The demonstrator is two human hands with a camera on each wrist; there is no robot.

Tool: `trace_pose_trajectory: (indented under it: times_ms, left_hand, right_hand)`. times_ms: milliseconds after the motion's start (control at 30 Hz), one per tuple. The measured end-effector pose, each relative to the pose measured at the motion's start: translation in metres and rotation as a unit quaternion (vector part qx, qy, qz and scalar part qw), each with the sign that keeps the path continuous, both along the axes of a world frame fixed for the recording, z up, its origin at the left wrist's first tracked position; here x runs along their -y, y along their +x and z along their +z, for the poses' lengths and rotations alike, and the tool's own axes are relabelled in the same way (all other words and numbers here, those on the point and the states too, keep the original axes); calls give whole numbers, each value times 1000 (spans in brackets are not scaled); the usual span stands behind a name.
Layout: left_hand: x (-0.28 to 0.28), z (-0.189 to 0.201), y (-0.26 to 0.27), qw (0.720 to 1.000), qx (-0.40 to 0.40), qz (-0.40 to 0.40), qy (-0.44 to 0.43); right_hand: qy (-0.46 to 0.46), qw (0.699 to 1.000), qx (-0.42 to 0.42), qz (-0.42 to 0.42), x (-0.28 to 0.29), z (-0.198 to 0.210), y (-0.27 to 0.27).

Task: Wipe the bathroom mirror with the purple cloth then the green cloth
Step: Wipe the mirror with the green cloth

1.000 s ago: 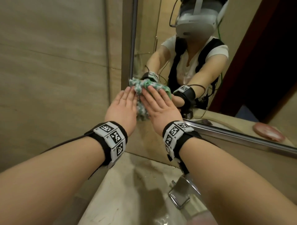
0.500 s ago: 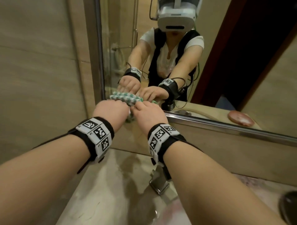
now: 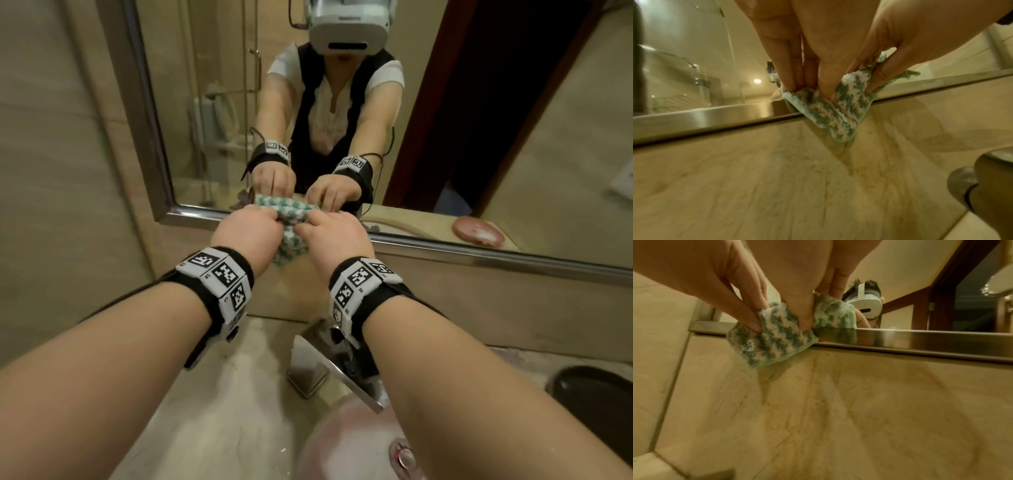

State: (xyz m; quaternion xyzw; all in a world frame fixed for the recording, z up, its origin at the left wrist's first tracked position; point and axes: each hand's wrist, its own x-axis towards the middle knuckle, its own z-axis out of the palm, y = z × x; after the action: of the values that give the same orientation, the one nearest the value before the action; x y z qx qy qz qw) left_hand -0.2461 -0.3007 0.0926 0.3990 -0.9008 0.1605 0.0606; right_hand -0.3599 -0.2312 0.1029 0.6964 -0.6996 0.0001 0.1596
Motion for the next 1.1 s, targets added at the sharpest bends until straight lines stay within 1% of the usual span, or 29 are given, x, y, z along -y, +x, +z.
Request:
trace_pose_trajectory:
  times_ms: [100,233,433,600,667,733,967,1100]
  left_hand:
    - [-15,4,-26,999,22,-33,-6]
    - [-35,11,-66,998,37,-40,17]
    - [-69,12,-107,996,34,-79,4]
    - [-91,14,-144,995,29,-89,22]
    - [-102,14,-161,994,26,-103,16]
    - [-104,11,-164,994,30,-104,15]
    - [-134,9,-212,990,19,-137,18]
    - [-149,11,-238,992,20,-122,21]
  right_hand:
    - [3,999,11,-43,-17,5,-20]
    - [4,995,25,-93,-37,10,-47]
    - [21,982,84,-170,-71,14,-90]
    - [26,971,112,-209,-95,18,-121]
    - [34,966,122,-226,-104,20,-138]
    - [43,964,127,-230,-106,20,-141]
    - [36,959,128,-251,-144,22,-188]
    - [30,961,128,-243,-161,21,-211]
